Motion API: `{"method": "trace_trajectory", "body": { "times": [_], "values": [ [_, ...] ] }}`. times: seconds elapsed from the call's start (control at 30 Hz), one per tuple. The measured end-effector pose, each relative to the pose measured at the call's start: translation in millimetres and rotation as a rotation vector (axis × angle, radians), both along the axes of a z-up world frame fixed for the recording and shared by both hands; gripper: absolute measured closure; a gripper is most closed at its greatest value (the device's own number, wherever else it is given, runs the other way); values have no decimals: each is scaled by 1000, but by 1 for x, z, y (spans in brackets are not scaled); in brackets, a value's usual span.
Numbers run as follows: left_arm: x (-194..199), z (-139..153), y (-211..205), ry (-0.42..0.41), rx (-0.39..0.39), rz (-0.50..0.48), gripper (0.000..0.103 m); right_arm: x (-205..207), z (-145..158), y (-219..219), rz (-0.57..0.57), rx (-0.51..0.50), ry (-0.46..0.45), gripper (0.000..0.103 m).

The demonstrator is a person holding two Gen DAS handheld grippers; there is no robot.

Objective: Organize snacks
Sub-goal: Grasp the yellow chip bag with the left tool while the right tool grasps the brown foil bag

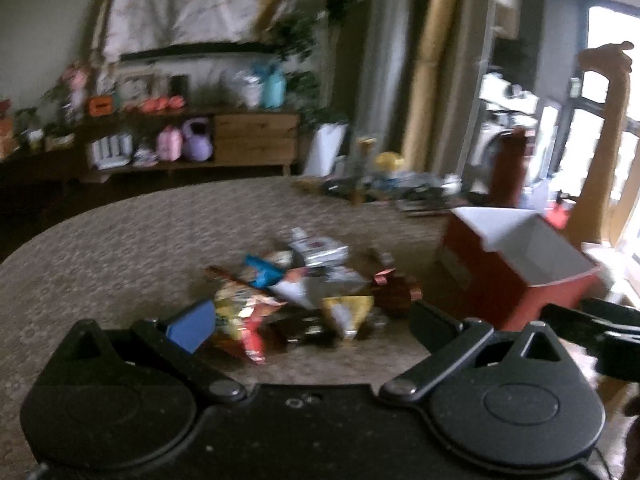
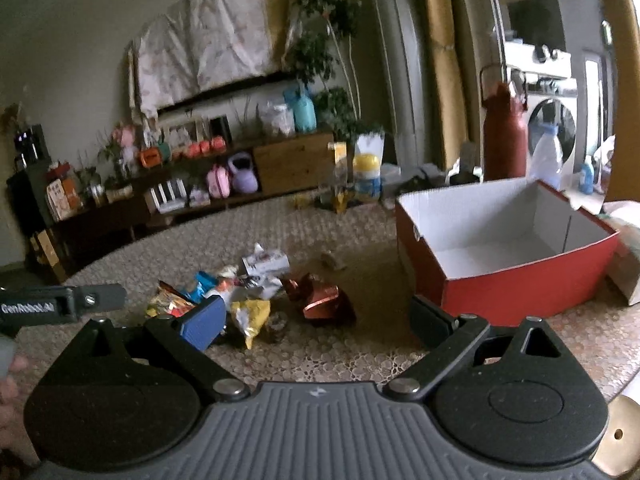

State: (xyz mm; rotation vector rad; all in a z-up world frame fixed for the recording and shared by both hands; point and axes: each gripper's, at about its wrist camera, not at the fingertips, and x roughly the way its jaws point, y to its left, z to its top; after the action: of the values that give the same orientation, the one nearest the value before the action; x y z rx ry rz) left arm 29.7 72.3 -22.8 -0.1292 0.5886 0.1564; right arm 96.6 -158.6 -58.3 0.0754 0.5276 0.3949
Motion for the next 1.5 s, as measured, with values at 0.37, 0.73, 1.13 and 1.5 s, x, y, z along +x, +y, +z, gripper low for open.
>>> {"method": "trace_trajectory", "body": {
  "times": [0.37,0.73,1.13,1.5],
  "values": [
    [45,-32,51,48,23,101,0,71,-27,24,47,-55,117,5],
    [83,-73,88,146,-26,96,5,163,-56,46,109,-120,267,5],
    [107,-100,91,211,-18,0,21,202,-81,66,129,-145,339,22],
    [116,-105,85,228,-15,-88,30,211,-99,76,187,-133,392,36]
  ]
}}
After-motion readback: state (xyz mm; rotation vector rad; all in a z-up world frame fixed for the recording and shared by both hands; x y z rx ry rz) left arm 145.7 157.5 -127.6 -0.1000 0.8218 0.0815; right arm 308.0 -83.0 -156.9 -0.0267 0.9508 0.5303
